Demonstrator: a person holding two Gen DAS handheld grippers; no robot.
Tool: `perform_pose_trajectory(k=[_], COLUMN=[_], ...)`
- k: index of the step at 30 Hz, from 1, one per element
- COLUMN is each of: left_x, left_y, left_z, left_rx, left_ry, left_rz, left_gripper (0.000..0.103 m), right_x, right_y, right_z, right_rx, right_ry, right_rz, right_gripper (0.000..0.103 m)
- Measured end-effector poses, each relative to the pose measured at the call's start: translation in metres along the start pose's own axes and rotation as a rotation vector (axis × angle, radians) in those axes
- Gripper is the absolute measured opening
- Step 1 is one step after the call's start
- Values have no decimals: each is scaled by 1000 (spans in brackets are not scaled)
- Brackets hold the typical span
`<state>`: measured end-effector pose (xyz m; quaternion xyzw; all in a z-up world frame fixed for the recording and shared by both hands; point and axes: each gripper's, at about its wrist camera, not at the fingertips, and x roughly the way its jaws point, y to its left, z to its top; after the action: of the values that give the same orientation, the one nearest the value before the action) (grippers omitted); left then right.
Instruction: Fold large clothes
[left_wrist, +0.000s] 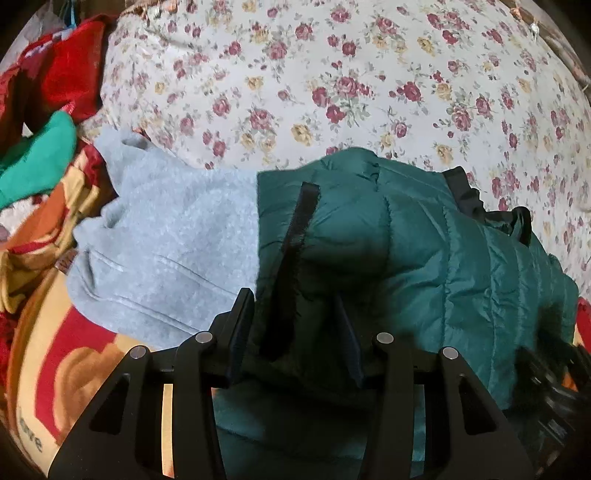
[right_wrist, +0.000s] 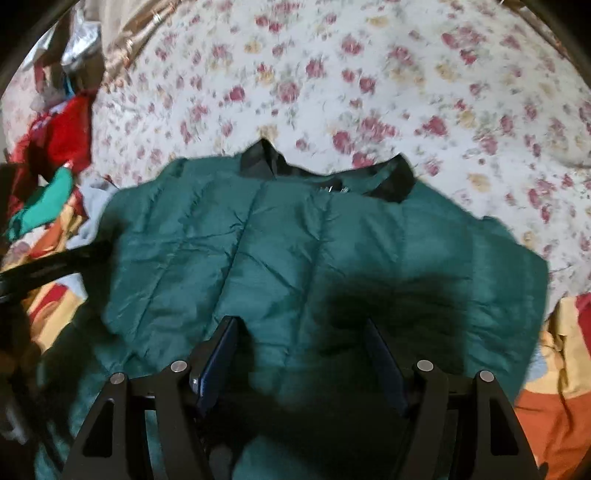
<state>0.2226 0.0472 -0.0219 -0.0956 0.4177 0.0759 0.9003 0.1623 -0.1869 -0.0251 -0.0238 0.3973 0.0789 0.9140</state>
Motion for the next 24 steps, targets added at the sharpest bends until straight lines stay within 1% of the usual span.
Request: perform_pose_trajectory(k=[2, 4, 6, 8, 12, 16, 20, 24], left_x=[-10, -21, -34, -44, -53, -53, -48, -39], left_y=[0, 1, 1, -1, -12, -23, -29, -30], left_z=[1, 1, 1, 1, -1, -6, -10, -12], left_rx=[19, 31, 34, 36, 56, 71, 75, 67], left_ry=[-23, -56, -88, -107, -102, -99, -86, -60], left_rz=[9, 12, 6, -12, -40, -50, -52, -48], left_gripper=[52, 63, 69, 69, 69, 69, 69, 69], right_x=[12, 18, 19, 17, 9, -15, -39, -57], right_y=[1, -1, -4, -4, -4, -12, -20, -44], right_z=[3, 5, 7, 8, 9, 7, 4, -3], right_rx=[18, 42, 66, 71, 86, 124, 96, 118], right_ry=[2, 4, 8, 12, 18, -13, -38, -46], right_rz=[-17, -17, -12, -10, 5, 83, 55, 30], right_gripper=[70, 71, 72, 72, 72, 72, 72, 72])
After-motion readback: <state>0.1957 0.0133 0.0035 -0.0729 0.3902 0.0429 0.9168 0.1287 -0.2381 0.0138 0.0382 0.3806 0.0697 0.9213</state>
